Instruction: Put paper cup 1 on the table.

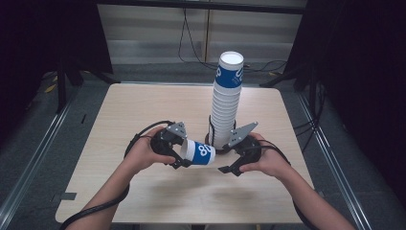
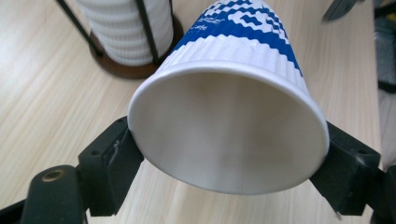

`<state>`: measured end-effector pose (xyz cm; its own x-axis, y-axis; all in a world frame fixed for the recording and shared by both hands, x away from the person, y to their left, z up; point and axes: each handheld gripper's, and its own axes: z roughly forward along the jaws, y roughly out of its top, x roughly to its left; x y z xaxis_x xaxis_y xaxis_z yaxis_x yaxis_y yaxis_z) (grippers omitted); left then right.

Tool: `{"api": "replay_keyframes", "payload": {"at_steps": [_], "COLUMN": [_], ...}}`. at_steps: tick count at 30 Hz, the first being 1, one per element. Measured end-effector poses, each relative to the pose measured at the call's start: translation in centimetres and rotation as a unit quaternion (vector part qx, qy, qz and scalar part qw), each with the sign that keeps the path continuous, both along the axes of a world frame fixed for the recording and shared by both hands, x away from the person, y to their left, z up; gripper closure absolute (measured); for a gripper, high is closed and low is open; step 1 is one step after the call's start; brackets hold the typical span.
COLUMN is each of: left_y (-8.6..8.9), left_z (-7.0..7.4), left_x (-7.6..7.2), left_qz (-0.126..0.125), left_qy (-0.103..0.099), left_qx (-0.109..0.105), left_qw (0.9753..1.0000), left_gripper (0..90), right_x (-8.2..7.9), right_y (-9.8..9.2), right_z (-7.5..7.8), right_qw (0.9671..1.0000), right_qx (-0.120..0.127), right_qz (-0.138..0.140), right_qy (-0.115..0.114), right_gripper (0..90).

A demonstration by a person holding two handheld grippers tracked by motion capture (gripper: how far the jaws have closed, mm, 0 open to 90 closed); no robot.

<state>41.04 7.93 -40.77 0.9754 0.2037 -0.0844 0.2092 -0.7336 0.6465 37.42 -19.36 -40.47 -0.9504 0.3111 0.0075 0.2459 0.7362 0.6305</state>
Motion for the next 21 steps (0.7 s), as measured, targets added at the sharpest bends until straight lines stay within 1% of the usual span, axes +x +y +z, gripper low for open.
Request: {"api": "replay_keyframes", "payload": {"at_steps": [1,2,5,6,8,9,10,11,12,13,14,15,17,19,20,21], "left_y": [0.2,0.3,0.7,0.9,1.3,1.3,1.6,1.7,1.9,2.0,2.1,2.2,2.3,2.5,2.6,2.6], "left_z": [0.0,-0.1,-0.1,-0.1,-0.2,-0.2,-0.3,-0.3,-0.4,-0.5,-0.5,-0.5,-0.6,-0.7,-0.6,-0.6], "left_x": [0.0,0.1,0.4,0.5,0.7,0.7,0.9,1.0,1.1,1.1,1.1,1.1,1.2,1.3,1.5,1.5], "left_qz": [0.003,0.002,0.012,0.019,0.026,0.026,0.033,0.031,0.033,0.038,0.040,0.044,0.044,0.050,0.039,0.046], "left_qy": [0.002,0.002,0.002,0.004,0.004,0.004,0.005,0.005,0.003,0.007,0.010,0.008,0.010,0.012,0.008,0.009], "left_qx": [0.010,0.012,0.020,0.021,0.022,0.022,0.028,0.036,0.039,0.034,0.036,0.038,0.047,0.050,0.062,0.060], "left_qw": [0.9999,0.9999,0.9997,0.9996,0.9994,0.9994,0.9991,0.9989,0.9987,0.9987,0.9985,0.9983,0.9979,0.9974,0.9973,0.9971], "left_gripper": [17.7,17.7,17.4,17.4,17.2,17.1,17.0,16.9,16.8,16.7,16.7,16.7,16.6,16.4,16.4,16.2], "right_x": [0.0,0.0,0.0,0.0,0.0,0.0,0.0,0.0,0.0,0.0,0.0,0.0,0.0,0.0,0.0,0.0], "right_y": [0.0,0.0,0.1,0.1,0.1,0.1,0.0,0.0,0.0,0.0,0.0,0.0,-0.1,-0.1,-0.1,-0.1], "right_z": [0.0,0.0,-0.1,-0.1,-0.1,-0.1,-0.1,-0.2,-0.2,-0.3,-0.3,-0.3,-0.3,-0.4,-0.4,-0.4], "right_qw": [1.0000,1.0000,1.0000,1.0000,1.0000,1.0000,1.0000,1.0000,1.0000,1.0000,1.0000,1.0000,1.0000,1.0000,1.0000,1.0000], "right_qx": [-0.001,0.000,0.001,0.001,0.001,-0.004,-0.001,0.000,0.000,-0.001,-0.001,-0.001,-0.003,-0.001,-0.001,-0.001], "right_qz": [-0.001,-0.003,-0.003,-0.004,-0.003,-0.003,-0.003,-0.002,-0.004,-0.003,-0.005,-0.004,-0.004,-0.004,-0.003,-0.003], "right_qy": [-0.001,0.000,-0.001,-0.001,-0.001,-0.002,0.001,0.000,0.000,0.000,0.000,0.000,0.000,0.000,-0.002,-0.001], "right_gripper": [17.8,17.8,17.8,17.8,17.8,17.8,17.8,17.8,17.7,17.8,17.7,17.8,17.8,17.8,17.8,17.8]}}
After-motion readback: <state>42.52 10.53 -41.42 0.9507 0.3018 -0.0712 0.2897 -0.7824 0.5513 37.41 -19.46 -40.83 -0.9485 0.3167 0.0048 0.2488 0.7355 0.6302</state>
